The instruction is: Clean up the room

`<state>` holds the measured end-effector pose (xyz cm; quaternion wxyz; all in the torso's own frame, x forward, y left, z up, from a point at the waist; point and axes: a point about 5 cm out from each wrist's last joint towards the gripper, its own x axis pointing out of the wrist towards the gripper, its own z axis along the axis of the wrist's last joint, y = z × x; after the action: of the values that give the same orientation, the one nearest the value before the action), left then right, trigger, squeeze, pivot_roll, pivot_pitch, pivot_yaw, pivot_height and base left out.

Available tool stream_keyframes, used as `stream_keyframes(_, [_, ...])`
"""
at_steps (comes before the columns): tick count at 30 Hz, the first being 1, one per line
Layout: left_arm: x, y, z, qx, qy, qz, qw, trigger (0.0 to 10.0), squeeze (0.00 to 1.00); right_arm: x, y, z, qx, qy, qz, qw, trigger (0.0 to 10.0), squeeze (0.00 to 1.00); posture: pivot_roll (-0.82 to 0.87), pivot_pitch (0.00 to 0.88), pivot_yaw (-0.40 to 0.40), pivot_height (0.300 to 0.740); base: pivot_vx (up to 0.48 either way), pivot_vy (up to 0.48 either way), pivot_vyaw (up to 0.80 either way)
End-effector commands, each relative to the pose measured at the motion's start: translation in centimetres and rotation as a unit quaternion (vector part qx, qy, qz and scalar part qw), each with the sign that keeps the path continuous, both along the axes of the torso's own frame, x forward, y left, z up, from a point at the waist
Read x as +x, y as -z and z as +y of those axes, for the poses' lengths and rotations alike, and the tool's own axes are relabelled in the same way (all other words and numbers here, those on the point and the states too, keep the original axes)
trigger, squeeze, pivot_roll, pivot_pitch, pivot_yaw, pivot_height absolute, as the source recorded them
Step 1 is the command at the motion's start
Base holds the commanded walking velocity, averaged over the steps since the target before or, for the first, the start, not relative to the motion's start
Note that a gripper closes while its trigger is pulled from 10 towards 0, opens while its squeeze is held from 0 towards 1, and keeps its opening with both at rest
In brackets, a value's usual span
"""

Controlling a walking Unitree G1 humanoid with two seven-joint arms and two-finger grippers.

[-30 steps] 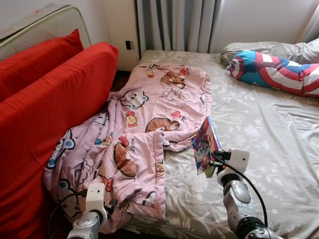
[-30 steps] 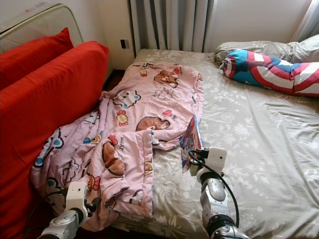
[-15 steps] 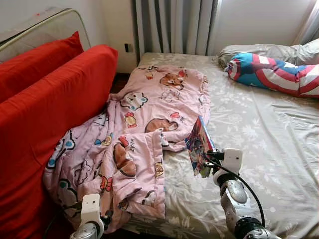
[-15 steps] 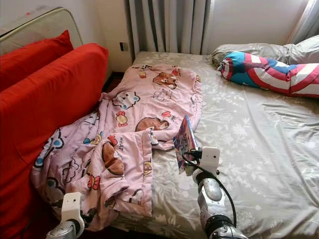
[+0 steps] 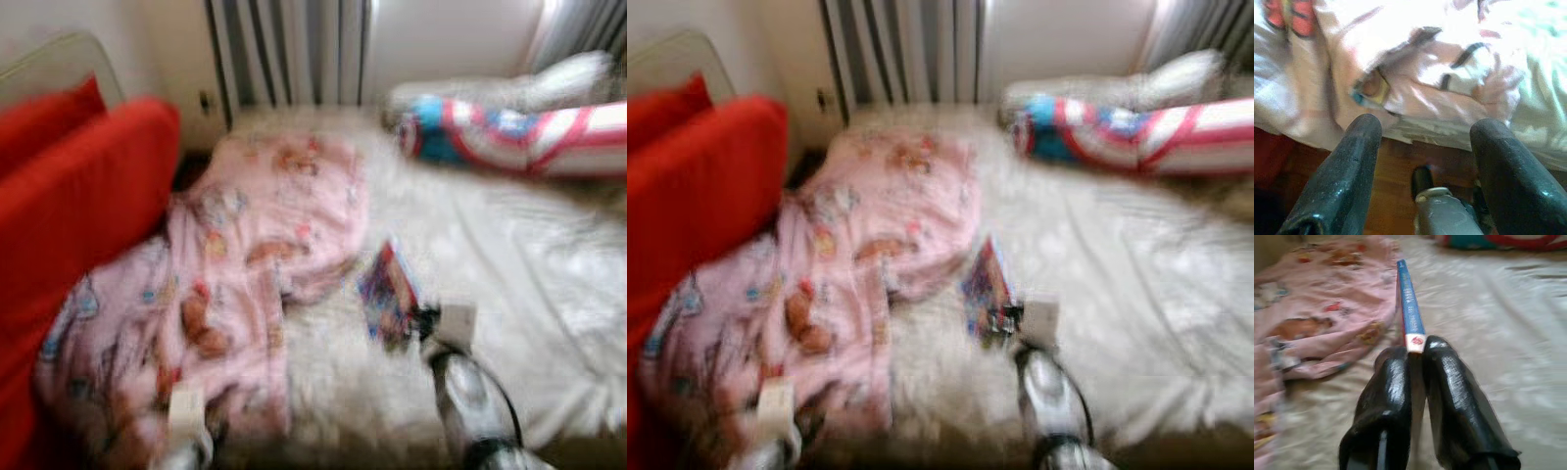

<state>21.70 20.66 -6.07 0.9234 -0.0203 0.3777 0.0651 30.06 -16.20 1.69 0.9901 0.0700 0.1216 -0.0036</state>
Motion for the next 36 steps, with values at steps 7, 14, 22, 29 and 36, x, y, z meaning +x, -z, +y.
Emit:
stream_keyframes(7, [-0.44, 0.12, 0.78, 0.010, -0.005, 0.006, 1.000, 10.0, 0.00, 0.74, -1.04, 0.85, 0.004, -0.011, -0.029, 1.000, 10.0, 0.00, -0.09, 0.000, -0.008, 0.740, 0.000, -0.362, 0.00])
stream_keyframes(14, [-0.47, 0.11, 0.89, 0.011, -0.005, 0.007, 1.000, 10.0, 0.00, 0.76, -1.07, 0.67, 0.005, -0.005, -0.029, 1.000, 10.0, 0.00, -0.09, 0.000, -0.006, 0.740, 0.000, -0.363, 0.00])
stream_keyframes(22, [-0.52, 0.11, 1.05, 0.012, -0.006, 0.007, 1.000, 10.0, 0.00, 0.76, -1.04, 0.67, 0.005, -0.005, -0.028, 1.000, 10.0, 0.00, -0.08, 0.000, -0.005, 0.740, 0.000, -0.362, 0.00])
stream_keyframes(29, [-0.64, 0.17, 1.15, 0.011, -0.007, 0.009, 1.000, 10.0, 0.00, 0.80, -1.09, 0.57, 0.005, -0.002, -0.028, 1.000, 10.0, 0.00, -0.08, 0.000, -0.006, 0.740, 0.000, -0.362, 0.00])
stream_keyframes(36, [-0.65, 0.19, 1.09, 0.009, -0.007, 0.010, 1.000, 10.0, 0.00, 0.79, -1.06, 0.55, 0.004, -0.002, -0.027, 1.000, 10.0, 0.00, -0.09, 0.000, -0.006, 0.740, 0.000, -0.363, 0.00])
